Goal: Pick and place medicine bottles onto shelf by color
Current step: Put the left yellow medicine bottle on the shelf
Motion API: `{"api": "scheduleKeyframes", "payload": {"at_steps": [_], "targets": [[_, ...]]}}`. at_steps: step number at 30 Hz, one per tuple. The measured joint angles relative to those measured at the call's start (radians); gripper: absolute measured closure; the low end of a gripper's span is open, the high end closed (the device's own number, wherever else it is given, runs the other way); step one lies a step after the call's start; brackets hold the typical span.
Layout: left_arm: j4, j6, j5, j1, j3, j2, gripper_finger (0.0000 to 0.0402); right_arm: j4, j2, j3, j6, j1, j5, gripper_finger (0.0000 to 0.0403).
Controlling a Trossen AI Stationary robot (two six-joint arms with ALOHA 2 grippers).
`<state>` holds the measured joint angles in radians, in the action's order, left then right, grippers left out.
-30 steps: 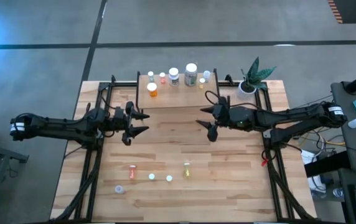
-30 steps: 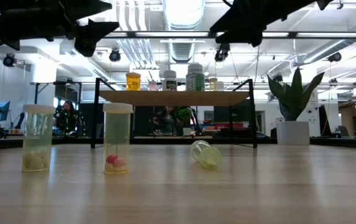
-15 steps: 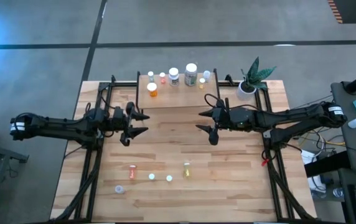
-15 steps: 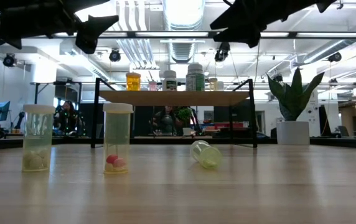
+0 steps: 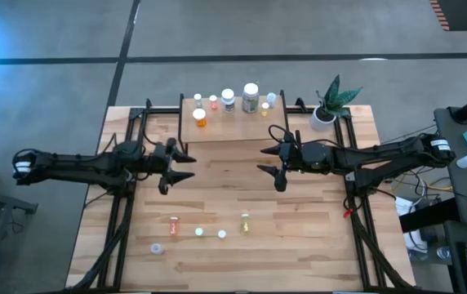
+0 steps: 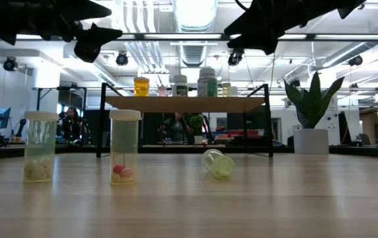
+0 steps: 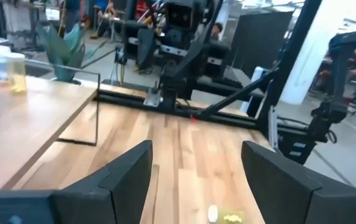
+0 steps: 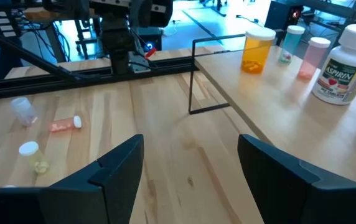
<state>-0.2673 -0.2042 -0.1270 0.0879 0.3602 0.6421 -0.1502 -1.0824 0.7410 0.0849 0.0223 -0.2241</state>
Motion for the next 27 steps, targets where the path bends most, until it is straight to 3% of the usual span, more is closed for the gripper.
{"api": "scheduleKeyframes", "payload": {"at_steps": [4, 8, 11, 27], "targets": [[0.042, 0.008, 0.001, 0.0, 0.018, -0.041, 0.0171, -0.047, 0.0, -0.013, -0.007, 0.0, -0.002, 0.0154], [0.331, 0.062, 0.028, 0.002, 0.112, -0.118, 0.0171, -0.076, 0.0, -0.016, -0.011, 0.0, -0.003, 0.0154], [0.419, 0.053, 0.081, 0.003, 0.145, -0.144, 0.0171, -0.073, 0.0, -0.018, -0.019, 0.0, -0.003, 0.0154], [0.354, 0.077, 0.133, 0.004, 0.06, -0.185, 0.0171, -0.121, -0.039, -0.019, -0.059, -0.001, -0.003, 0.0154]]}}
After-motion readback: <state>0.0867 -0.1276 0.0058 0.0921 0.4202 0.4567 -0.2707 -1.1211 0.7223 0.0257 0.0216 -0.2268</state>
